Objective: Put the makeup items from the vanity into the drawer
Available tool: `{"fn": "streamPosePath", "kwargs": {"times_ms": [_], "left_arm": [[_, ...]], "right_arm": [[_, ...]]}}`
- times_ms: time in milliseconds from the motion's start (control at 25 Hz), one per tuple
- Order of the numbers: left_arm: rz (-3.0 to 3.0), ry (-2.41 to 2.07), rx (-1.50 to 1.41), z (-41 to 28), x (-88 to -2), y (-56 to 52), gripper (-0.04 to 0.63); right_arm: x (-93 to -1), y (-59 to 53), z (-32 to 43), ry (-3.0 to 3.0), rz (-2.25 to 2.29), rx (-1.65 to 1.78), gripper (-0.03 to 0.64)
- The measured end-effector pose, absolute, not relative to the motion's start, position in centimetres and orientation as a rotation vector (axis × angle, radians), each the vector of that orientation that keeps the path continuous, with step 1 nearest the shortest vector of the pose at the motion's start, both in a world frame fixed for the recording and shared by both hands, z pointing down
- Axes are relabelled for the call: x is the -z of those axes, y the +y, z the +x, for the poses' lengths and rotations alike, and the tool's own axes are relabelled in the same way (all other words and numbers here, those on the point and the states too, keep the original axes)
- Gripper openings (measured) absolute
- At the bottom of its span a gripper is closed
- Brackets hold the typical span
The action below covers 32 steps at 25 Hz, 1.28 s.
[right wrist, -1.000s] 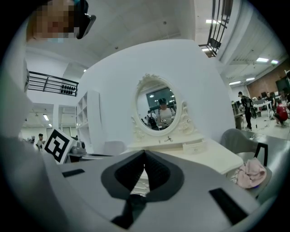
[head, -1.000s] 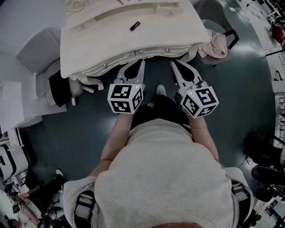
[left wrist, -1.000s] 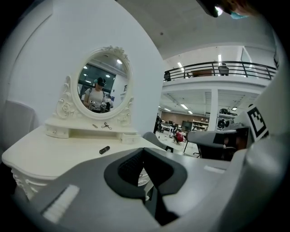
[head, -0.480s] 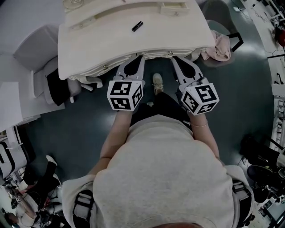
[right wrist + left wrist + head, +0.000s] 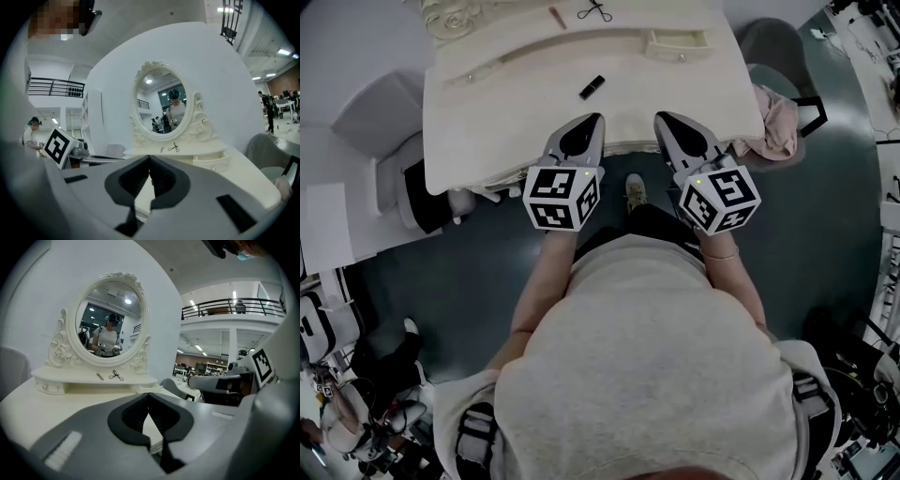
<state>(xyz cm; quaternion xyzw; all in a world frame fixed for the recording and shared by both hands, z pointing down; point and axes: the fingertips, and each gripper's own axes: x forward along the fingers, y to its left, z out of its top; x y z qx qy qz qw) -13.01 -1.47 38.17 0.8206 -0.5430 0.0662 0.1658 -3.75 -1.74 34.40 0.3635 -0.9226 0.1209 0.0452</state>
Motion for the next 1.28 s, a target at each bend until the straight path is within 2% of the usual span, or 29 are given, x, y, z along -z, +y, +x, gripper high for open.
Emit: {"fn": "streamPosePath", "kwargs": {"times_ms": [560,1280], "left_arm": [[2.223,-1.716,-0.182,-13.6,-37.8,-13.2,0.009],[2.133,-1.750,-0.263,-16.0,-39.9,-15.3,0.010]], "right_arm": [[-34.6,-13.9,-5.5,-2.897,0.848,-0.367,0.008],[-37.3,-17.4,-5.6,-2.844,0.861,-0.508,0.008]]}}
